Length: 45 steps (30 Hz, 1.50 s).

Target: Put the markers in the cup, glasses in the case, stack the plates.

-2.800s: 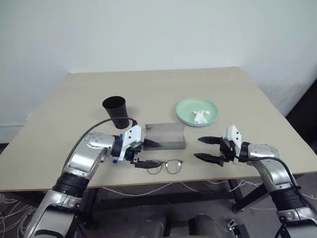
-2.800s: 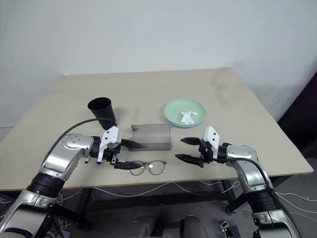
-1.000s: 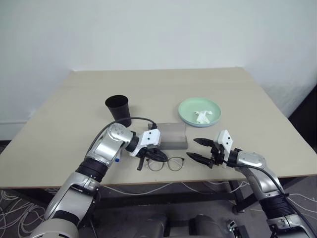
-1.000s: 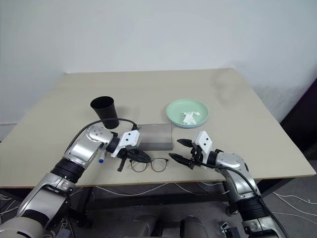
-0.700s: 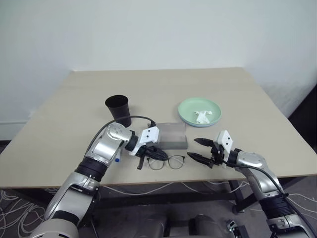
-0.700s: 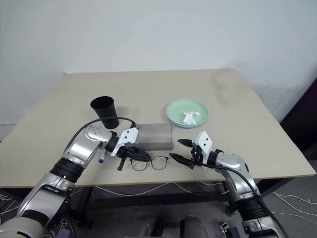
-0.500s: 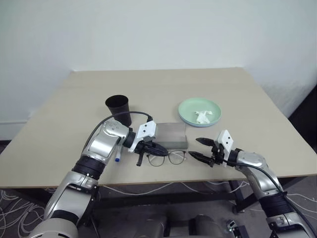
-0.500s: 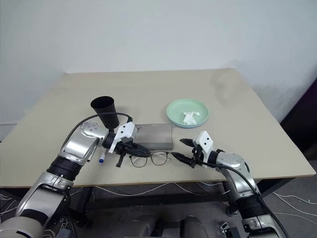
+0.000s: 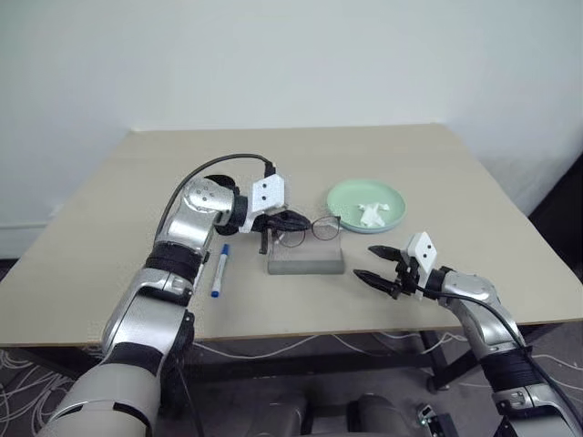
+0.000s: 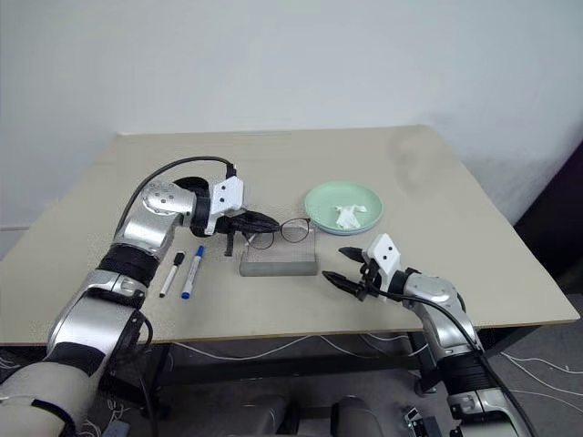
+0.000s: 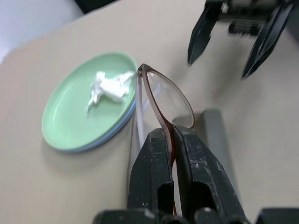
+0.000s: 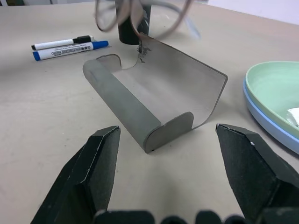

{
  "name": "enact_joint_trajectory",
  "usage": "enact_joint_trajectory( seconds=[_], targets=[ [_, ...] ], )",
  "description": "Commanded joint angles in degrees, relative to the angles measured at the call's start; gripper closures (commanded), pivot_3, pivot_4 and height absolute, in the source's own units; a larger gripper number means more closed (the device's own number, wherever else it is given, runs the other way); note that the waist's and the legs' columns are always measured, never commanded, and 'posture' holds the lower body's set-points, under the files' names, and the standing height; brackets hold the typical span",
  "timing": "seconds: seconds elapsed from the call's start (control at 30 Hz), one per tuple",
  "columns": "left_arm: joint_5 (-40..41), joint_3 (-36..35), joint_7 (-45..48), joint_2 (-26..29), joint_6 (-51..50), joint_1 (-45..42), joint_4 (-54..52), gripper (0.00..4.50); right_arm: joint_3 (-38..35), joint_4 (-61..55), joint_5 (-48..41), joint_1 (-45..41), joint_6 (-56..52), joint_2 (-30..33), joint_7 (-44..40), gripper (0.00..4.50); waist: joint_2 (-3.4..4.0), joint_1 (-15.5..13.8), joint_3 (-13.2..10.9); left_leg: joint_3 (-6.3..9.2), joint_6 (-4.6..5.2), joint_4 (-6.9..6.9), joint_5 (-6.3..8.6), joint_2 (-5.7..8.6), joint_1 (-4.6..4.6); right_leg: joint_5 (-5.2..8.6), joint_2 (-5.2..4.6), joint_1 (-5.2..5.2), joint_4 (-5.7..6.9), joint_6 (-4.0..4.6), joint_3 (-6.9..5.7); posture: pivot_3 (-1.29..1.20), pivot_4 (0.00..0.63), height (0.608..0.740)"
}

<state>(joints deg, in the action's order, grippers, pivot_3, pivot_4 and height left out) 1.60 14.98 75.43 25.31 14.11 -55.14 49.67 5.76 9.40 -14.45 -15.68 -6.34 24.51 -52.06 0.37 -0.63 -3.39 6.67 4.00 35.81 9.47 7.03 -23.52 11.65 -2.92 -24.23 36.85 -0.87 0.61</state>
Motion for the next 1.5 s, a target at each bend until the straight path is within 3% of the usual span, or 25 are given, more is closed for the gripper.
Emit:
enact_joint_trajectory(
  seconds=[0.03, 0.3, 0.77, 0.8, 1.0, 1.17, 1.37, 1.5],
  targets=[
    [-2.73, 0.05, -1.84, -1.59, 7.00, -4.00, 6.36, 4.49, -1.46, -1.28, -0.20, -1.40, 1.10, 0.00, 0.82, 0.94, -0.01, -0.02, 0.00, 0.00, 0.00, 0.01, 0.00, 0.01, -0.01, 0.00, -0.01, 0.01, 0.00, 0.00, 0.00, 0.00, 0.000, 0.738],
    [-9.77, 1.84, -7.16, -4.05, 17.18, -6.47, 17.30, 4.49, -2.25, -3.77, -0.69, 1.00, 0.61, 0.34, 2.40, 0.94, -0.04, 0.00, 0.00, 0.00, 0.05, 0.18, 0.02, 0.01, -0.04, -0.05, -0.01, 0.18, 0.00, -0.10, -0.03, 0.00, 0.000, 0.738],
    [-12.52, 1.43, -5.50, -5.62, 19.12, -5.16, 20.50, 4.49, -1.93, -3.96, -0.58, 0.92, 0.42, 0.05, 2.96, 0.94, -0.05, 0.00, 0.00, 0.01, 0.09, 0.26, 0.02, 0.01, -0.04, -0.08, -0.02, 0.28, 0.00, -0.14, -0.33, 0.00, 0.000, 0.738],
    [-12.49, 1.31, -5.56, -5.68, 19.11, -5.10, 20.51, 3.98, -1.89, -3.83, -0.55, 0.78, 0.46, 0.00, 2.94, 0.94, -0.05, 0.01, 0.00, 0.01, 0.09, 0.27, 0.02, 0.01, -0.04, -0.08, -0.03, 0.29, 0.00, -0.14, -0.37, 0.00, 0.000, 0.738],
    [-13.36, 1.08, -9.49, -5.27, 20.11, -5.06, 20.33, 2.07, -1.56, -3.05, -0.53, -0.03, 0.70, -0.29, 2.52, 0.94, -0.05, 0.01, 0.00, 0.03, 0.10, 0.28, 0.02, 0.01, -0.04, -0.08, -0.03, 0.30, 0.00, -0.15, -0.42, 0.00, 0.000, 0.738],
    [-9.81, -2.77, -11.20, -6.05, 18.26, -6.62, 20.06, 2.07, -1.34, -2.63, -0.41, -0.47, 0.82, -0.69, 2.37, 0.94, -0.05, 0.01, 0.00, 0.04, 0.10, 0.30, 0.02, 0.01, -0.03, -0.09, -0.02, 0.30, 0.01, -0.16, -0.45, 0.00, 0.000, 0.738],
    [-12.84, -4.52, -26.19, -6.10, 15.58, -11.02, 21.58, 2.07, -1.10, -2.29, -0.29, -0.78, 0.97, -1.06, 2.21, 0.94, -0.11, 0.00, -0.01, 0.12, 0.10, 0.38, 0.02, 0.02, -0.03, -0.10, -0.04, 0.38, 0.01, -0.18, -0.57, 0.00, 0.000, 0.738],
    [-18.81, -0.96, -35.05, -5.68, 15.03, -11.76, 22.91, 3.23, -1.06, -2.36, -0.25, -0.94, 0.97, -1.23, 2.22, 0.94, -0.10, 0.04, -0.01, 0.12, 0.10, 0.39, 0.02, 0.03, 0.03, -0.12, -0.04, 0.45, 0.01, -0.21, -0.57, 0.00, 0.000, 0.738]
  ],
)
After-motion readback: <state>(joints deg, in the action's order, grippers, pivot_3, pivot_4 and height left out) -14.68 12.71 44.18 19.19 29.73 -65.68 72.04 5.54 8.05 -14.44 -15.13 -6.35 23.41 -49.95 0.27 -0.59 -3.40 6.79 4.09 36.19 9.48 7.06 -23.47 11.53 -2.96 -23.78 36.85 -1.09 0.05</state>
